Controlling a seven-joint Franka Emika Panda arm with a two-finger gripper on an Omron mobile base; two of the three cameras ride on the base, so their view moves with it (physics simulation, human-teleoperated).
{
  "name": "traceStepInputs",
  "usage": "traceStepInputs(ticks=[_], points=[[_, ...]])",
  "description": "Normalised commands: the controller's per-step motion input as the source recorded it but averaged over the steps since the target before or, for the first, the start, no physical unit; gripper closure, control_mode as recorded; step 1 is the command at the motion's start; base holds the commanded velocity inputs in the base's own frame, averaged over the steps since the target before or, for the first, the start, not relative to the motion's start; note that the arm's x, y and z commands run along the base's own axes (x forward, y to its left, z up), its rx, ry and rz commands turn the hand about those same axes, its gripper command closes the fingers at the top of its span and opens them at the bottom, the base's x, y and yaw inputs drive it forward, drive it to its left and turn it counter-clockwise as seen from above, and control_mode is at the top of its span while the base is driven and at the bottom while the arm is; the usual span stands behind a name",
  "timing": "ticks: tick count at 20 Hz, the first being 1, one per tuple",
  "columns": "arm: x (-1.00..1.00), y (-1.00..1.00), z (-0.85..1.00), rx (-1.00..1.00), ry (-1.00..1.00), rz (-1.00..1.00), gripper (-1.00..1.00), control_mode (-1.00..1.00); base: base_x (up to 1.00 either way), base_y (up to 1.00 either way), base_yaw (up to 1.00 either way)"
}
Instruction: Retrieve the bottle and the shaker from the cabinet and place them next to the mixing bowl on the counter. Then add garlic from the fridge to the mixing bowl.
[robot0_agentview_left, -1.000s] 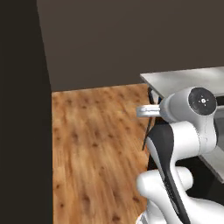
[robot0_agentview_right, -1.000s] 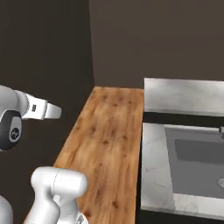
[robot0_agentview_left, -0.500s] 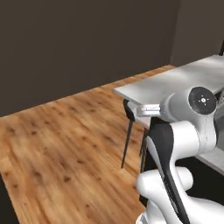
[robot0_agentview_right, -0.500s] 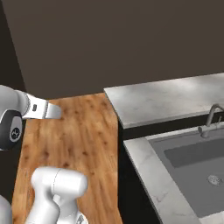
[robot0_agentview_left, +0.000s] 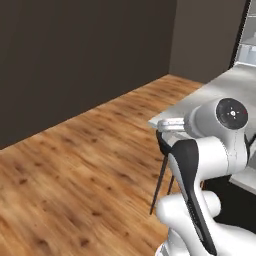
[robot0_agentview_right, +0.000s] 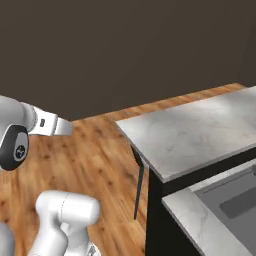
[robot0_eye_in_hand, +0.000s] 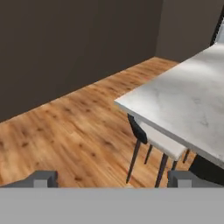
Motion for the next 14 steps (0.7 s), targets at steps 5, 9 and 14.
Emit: traceStepInputs(ticks=[5, 9, 14], points=[[0.00, 0.00, 0.00, 0.00, 0.00, 0.00, -1.00, 1.00, 0.98, 1.00, -0.32], [0.00, 0.00, 0.00, 0.00, 0.00, 0.00, -1.00, 1.00, 1.00, 0.82, -0.60], [0.00, 0.00, 0.00, 0.00, 0.00, 0.00, -1.00, 1.00, 0.96, 0.81, -0.64]])
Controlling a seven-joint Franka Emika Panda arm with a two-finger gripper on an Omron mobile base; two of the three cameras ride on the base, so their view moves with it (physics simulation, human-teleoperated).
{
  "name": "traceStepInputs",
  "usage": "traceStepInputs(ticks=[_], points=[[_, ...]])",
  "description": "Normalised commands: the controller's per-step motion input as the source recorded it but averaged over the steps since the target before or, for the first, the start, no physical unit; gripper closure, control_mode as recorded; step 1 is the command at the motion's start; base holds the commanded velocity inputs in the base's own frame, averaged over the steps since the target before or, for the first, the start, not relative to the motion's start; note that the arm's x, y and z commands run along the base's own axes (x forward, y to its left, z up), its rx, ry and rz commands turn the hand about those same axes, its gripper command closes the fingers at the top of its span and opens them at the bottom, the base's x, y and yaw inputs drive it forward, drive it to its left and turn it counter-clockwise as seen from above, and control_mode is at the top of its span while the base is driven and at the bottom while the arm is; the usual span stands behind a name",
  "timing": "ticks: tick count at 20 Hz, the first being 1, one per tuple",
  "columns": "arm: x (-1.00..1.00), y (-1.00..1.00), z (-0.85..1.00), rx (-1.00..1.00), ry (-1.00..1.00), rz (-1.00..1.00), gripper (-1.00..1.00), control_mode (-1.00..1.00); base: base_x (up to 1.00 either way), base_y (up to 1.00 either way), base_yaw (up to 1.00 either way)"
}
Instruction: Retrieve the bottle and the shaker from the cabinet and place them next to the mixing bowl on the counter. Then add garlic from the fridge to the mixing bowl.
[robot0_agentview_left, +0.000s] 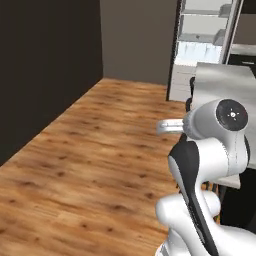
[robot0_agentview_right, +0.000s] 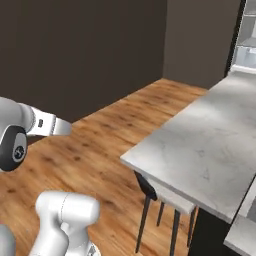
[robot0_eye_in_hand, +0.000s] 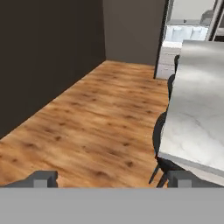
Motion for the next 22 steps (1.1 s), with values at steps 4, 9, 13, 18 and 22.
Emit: traceStepInputs(ticks=[4, 9, 13, 18, 22], points=[[0.00, 0.00, 0.00, 0.00, 0.00, 0.00, -1.00, 1.00, 0.74, 0.99, -0.57], [0.00, 0.00, 0.00, 0.00, 0.00, 0.00, -1.00, 1.00, 0.78, 1.00, -0.41], [0.00, 0.00, 0.00, 0.00, 0.00, 0.00, -1.00, 1.00, 0.85, 1.00, -0.39], [0.00, 0.00, 0.00, 0.00, 0.00, 0.00, -1.00, 1.00, 0.95, 1.00, -0.52], [0.00, 0.00, 0.00, 0.00, 0.00, 0.00, -1.00, 1.00, 1.00, 0.98, -0.55]])
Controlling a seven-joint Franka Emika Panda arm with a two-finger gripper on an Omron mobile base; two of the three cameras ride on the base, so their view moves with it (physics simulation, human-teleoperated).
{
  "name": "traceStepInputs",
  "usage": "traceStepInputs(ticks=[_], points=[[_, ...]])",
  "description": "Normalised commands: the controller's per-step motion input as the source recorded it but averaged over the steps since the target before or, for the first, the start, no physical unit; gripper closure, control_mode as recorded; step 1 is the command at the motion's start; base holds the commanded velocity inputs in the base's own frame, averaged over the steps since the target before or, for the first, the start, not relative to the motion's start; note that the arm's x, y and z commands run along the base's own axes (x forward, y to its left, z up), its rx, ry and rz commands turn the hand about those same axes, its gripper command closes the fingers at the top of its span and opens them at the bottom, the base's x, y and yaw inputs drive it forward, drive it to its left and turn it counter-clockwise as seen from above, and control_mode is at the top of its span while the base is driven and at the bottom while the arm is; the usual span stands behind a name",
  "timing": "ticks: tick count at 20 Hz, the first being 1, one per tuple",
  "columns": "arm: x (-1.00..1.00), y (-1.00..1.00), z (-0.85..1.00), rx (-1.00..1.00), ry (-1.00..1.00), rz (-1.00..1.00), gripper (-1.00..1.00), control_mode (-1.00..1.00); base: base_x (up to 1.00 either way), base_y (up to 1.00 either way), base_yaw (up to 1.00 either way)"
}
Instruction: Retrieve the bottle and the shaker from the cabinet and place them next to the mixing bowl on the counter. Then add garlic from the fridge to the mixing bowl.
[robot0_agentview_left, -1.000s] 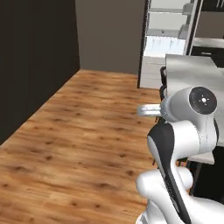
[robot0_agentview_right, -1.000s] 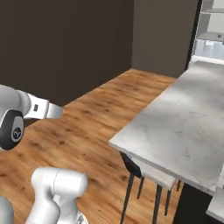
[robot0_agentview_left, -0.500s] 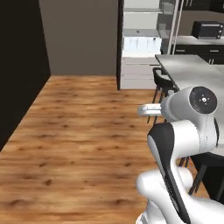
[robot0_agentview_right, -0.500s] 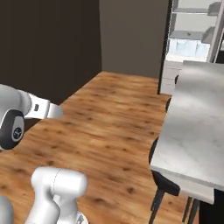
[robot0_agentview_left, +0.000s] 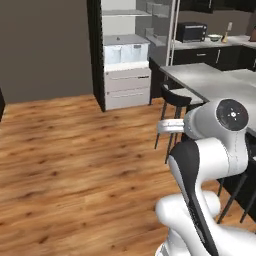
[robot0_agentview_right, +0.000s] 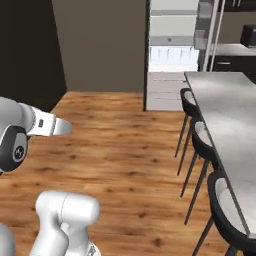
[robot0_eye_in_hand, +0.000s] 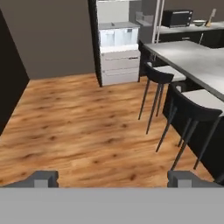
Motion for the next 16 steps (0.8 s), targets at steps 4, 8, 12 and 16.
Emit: traceStepInputs(ticks=[4, 8, 12, 16], points=[[0.00, 0.00, 0.00, 0.00, 0.00, 0.00, -1.00, 1.00, 1.00, 0.94, -0.49], [0.00, 0.00, 0.00, 0.00, 0.00, 0.00, -1.00, 1.00, 1.00, 0.82, -0.34], [0.00, 0.00, 0.00, 0.00, 0.00, 0.00, -1.00, 1.00, 1.00, 0.84, -0.20], [0.00, 0.00, 0.00, 0.00, 0.00, 0.00, -1.00, 1.00, 1.00, 0.65, -0.06]])
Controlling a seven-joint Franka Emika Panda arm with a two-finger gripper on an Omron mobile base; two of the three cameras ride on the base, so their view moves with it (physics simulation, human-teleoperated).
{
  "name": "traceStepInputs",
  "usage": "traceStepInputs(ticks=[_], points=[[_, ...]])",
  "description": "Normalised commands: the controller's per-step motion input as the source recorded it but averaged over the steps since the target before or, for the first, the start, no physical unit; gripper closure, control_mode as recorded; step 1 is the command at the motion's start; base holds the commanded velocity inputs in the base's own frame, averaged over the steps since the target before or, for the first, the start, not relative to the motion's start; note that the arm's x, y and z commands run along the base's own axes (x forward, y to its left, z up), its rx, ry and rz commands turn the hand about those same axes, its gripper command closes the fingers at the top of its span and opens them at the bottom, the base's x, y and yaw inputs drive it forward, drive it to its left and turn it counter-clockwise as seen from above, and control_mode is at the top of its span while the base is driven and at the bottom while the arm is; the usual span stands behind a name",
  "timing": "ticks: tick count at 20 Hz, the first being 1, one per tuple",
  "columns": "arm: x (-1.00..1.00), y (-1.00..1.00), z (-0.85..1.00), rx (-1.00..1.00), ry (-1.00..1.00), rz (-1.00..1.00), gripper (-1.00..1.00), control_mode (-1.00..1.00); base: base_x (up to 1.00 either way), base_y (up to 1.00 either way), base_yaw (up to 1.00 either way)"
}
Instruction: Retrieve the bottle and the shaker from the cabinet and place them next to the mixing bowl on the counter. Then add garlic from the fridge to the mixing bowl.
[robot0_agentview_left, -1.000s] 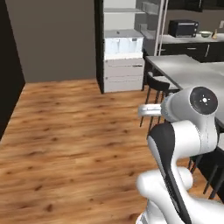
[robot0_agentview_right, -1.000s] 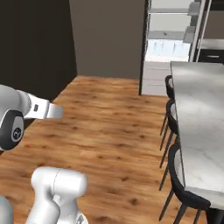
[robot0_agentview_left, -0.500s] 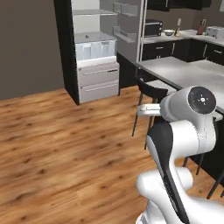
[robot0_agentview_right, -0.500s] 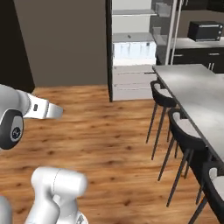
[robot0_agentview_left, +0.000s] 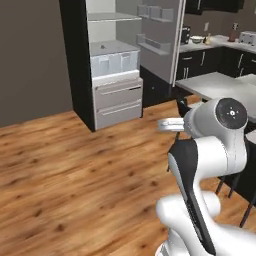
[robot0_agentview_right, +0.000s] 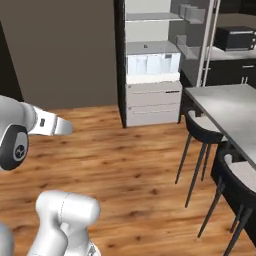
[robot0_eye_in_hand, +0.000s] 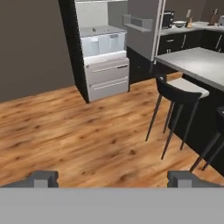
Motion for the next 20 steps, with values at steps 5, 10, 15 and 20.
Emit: traceStepInputs(ticks=[5, 10, 15, 20], points=[[0.00, 0.00, 0.00, 0.00, 0.00, 0.00, -1.00, 1.00, 1.00, 0.49, 0.00], [0.00, 0.00, 0.00, 0.00, 0.00, 0.00, -1.00, 1.00, 1.00, 0.37, 0.00], [0.00, 0.00, 0.00, 0.00, 0.00, 0.00, -1.00, 1.00, 1.00, 0.04, 0.00], [0.00, 0.00, 0.00, 0.00, 0.00, 0.00, -1.00, 1.00, 1.00, 0.00, -0.01]])
